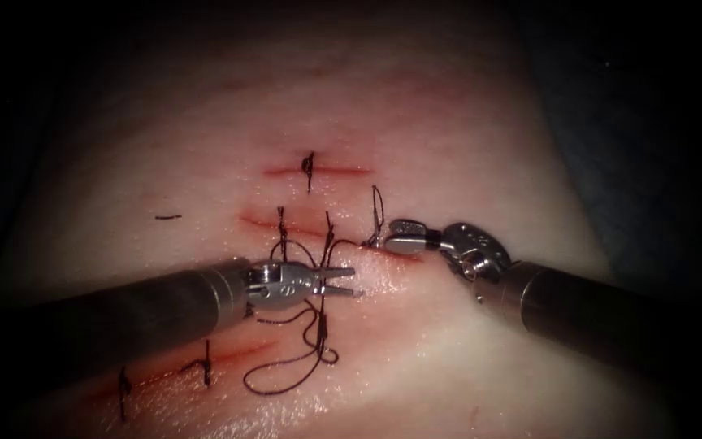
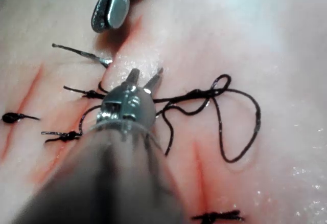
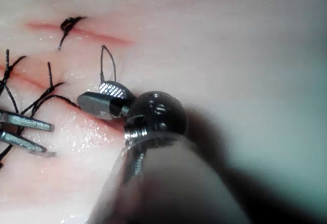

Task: Wound Closure

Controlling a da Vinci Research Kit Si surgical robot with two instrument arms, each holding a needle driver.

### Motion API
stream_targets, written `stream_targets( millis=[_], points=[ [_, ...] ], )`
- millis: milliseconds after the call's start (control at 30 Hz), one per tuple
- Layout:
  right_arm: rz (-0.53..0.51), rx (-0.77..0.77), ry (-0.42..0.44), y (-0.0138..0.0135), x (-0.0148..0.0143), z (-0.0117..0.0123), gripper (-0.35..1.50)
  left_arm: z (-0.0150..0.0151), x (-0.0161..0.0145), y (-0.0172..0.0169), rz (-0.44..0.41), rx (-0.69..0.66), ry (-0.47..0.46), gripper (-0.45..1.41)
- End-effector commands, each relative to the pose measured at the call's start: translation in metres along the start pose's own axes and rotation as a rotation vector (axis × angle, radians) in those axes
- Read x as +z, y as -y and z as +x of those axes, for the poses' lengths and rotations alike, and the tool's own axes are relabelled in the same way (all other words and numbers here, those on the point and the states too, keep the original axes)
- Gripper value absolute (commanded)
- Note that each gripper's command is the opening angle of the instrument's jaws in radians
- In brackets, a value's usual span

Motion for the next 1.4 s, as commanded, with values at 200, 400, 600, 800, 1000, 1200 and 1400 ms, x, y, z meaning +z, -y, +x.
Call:
stream_targets(
  millis=[200,400,600,800,1000,1200,1400],
  points=[
    [0.008,-0.002,-0.004,-0.0004,0.0008,-0.0001,0.07,0.0002,0.0015,-0.0002,-0.069,0.020,-0.007,0.05],
    [0.007,-0.011,-0.014,-0.0007,0.0005,-0.0004,0.05,0.0008,0.0018,-0.0008,-0.115,0.026,-0.006,0.22],
    [0.003,-0.010,-0.017,-0.0008,0.0007,-0.0009,-0.03,0.0011,0.0029,-0.0004,-0.117,-0.005,-0.014,0.00],
    [0.004,-0.006,-0.017,-0.0005,0.0005,-0.0012,-0.08,-0.0002,0.0029,0.0011,-0.119,-0.161,-0.013,-0.45],
    [0.002,-0.003,-0.019,-0.0005,0.0008,-0.0015,-0.16,-0.0009,0.0028,0.0019,-0.232,-0.418,-0.076,-0.45],
    [0.001,-0.004,-0.021,-0.0004,0.0010,-0.0016,-0.26,0.0009,0.0012,0.0024,-0.338,-0.674,-0.166,-0.45],
    [-0.002,-0.002,-0.024,-0.0004,0.0014,-0.0020,-0.30,0.0038,-0.0002,0.0026,-0.452,-0.850,-0.128,-0.45]
  ],
)
